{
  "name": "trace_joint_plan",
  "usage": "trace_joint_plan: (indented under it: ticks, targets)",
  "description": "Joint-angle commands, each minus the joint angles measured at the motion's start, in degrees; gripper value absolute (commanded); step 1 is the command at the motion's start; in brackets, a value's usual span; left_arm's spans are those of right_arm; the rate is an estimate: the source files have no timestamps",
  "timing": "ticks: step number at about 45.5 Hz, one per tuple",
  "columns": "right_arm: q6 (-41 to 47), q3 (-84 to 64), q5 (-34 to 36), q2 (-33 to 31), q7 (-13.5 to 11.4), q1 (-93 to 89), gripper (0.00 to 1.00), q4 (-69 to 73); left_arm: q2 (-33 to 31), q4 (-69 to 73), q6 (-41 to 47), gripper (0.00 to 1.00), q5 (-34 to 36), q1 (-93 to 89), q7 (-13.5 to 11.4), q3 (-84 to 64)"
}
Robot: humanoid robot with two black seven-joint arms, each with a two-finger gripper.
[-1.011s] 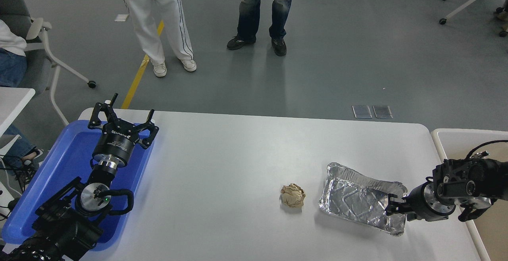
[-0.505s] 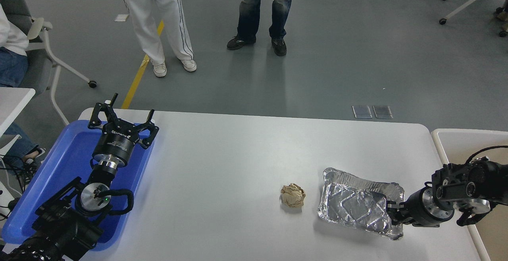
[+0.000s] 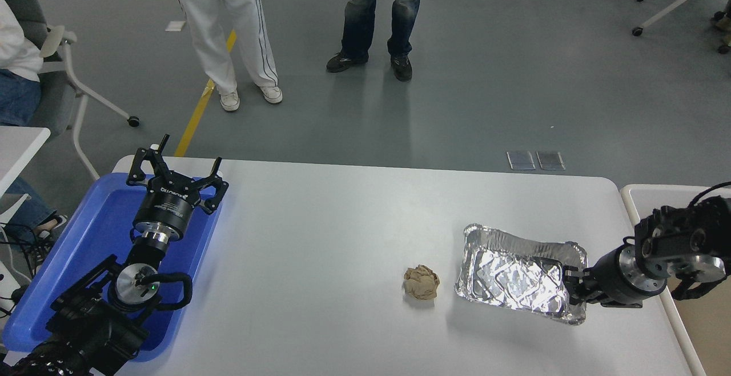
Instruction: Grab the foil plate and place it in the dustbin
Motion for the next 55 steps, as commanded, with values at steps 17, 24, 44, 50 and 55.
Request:
trace_joint_plan:
  ticks: [17, 24, 44, 50, 55]
  targets:
    - [23.2, -9.6, -3.6, -0.3, 0.0, 29.3, 0.0, 9.3, 0.0, 0.0, 0.0, 1.0, 0.0, 0.0, 0.0, 0.1]
    - [23.2, -9.8, -3.8, -1.5, 0.1, 33.1, 0.0, 9.7, 0.0, 0.0, 0.0, 1.0, 0.0, 0.0, 0.0, 0.1]
    - [23.2, -9.1, -7.5, -6.2, 0.0, 46.0, 0.0, 13.7, 0.0, 0.0, 0.0, 1.0, 0.0, 0.0, 0.0, 0.1]
    - [23.2, -9.2, -9.4, -7.0, 0.0, 48.3, 0.0, 14.1, 0.0, 0.0, 0.0, 1.0, 0.0, 0.0, 0.0, 0.1]
    - [23.2, -9.5, -9.4, -7.1, 0.0, 50.4, 0.0, 14.2, 0.0, 0.0, 0.0, 1.0, 0.0, 0.0, 0.0, 0.1]
